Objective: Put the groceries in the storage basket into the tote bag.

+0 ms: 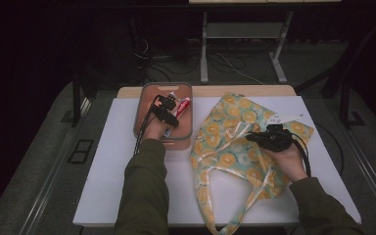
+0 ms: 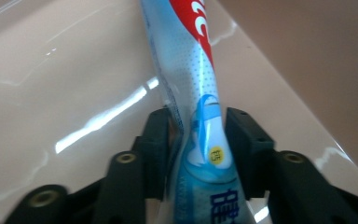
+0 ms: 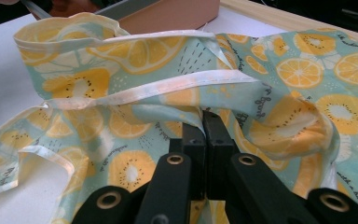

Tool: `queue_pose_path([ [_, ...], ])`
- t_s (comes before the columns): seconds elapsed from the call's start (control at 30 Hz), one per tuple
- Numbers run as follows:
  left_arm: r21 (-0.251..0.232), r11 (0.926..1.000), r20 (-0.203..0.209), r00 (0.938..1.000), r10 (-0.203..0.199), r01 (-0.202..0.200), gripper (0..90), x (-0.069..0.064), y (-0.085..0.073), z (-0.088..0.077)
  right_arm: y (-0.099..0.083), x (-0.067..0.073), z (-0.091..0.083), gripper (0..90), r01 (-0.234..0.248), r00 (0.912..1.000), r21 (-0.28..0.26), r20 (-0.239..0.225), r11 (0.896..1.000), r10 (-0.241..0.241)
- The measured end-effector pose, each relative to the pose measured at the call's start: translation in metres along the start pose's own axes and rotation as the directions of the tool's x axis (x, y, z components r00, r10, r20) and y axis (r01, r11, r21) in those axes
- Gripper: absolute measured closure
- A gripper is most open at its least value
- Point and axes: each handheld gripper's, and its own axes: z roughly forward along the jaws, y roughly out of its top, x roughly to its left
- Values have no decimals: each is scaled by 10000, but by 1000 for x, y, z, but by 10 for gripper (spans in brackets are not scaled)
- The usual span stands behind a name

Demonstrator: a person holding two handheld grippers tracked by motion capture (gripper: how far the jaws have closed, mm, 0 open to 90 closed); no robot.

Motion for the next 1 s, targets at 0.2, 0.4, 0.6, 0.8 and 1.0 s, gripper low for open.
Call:
queue_pose_path([
  [0.2, 97, 9994, -26, 9995, -328, 328, 755, 4, 0, -4, -1, -1, -1, 888, -16, 10000, -25, 36, 10000, 16],
  [0.4, -744, 9962, -4, 9990, -456, 455, 765, 7, 2, -19, -1, -3, -1, 888, -38, 10000, -29, 53, 10000, 38],
  [0.6, -1461, 9891, 597, 9982, -111, 197, 764, 12, 0, -47, -1, -2, 0, 888, -28, 10000, -23, 56, 10000, 29],
  [0.8, -1923, 9803, 1023, 9925, 669, -462, 763, 0, -11, -80, -1, -2, 3, 888, 24, 10000, 82, 56, 10000, -25],
  [1.0, -2535, 9583, 1571, 9720, 1750, -1316, 762, -24, -29, -114, -1, -3, 4, 888, -24, 10000, 80, 75, 10000, 24],
])
